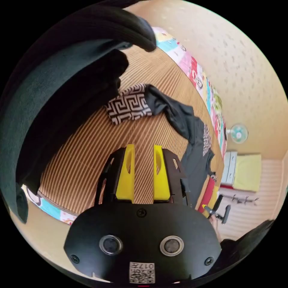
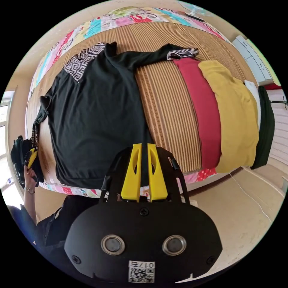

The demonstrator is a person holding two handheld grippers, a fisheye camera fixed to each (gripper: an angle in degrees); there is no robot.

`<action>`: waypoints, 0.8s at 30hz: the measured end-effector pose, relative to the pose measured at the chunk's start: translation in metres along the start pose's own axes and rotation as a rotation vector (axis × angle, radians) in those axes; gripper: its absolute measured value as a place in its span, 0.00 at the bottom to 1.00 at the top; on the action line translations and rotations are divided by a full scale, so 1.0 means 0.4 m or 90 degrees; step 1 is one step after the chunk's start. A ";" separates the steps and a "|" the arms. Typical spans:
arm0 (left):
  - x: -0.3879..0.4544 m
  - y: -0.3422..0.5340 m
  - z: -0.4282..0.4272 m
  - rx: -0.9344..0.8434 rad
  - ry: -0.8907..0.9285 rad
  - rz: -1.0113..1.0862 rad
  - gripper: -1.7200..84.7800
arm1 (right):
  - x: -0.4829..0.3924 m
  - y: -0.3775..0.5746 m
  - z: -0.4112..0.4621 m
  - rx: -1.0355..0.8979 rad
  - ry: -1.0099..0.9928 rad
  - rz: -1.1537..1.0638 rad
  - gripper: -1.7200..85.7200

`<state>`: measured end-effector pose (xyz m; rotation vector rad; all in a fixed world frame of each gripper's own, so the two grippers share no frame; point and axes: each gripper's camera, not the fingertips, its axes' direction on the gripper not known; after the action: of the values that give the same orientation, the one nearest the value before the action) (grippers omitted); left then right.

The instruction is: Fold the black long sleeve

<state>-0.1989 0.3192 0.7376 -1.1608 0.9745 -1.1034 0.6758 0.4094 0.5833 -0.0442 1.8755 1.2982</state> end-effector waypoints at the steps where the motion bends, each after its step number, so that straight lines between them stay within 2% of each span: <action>1: -0.041 -0.020 0.012 0.032 0.056 -0.102 0.13 | -0.028 -0.015 0.003 0.006 -0.010 -0.017 0.07; 4: -0.097 -0.038 0.067 0.091 0.177 -0.268 0.14 | -0.175 -0.081 0.037 0.013 -0.019 -0.099 0.07; 6: -0.095 -0.043 0.093 0.115 0.172 -0.321 0.13 | -0.276 -0.115 0.059 0.024 -0.030 -0.154 0.07; 10: -0.094 -0.009 0.146 0.127 0.209 -0.443 0.10 | -0.371 -0.152 0.086 0.019 -0.084 -0.177 0.07; 17: -0.089 0.053 0.184 0.139 0.208 -0.440 0.08 | -0.542 -0.172 0.141 0.029 -0.105 -0.296 0.08; 19: -0.104 0.081 0.208 0.147 0.239 -0.464 0.07 | -0.567 -0.167 0.156 0.026 -0.117 -0.315 0.08; 24: -0.077 0.149 0.189 0.166 0.205 -0.437 0.12 | -0.645 -0.139 0.189 0.020 -0.178 -0.406 0.07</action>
<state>-0.1234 0.3672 0.6906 -1.1457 0.6413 -1.9521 0.9152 0.3388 0.6979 -0.3908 1.4674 0.7859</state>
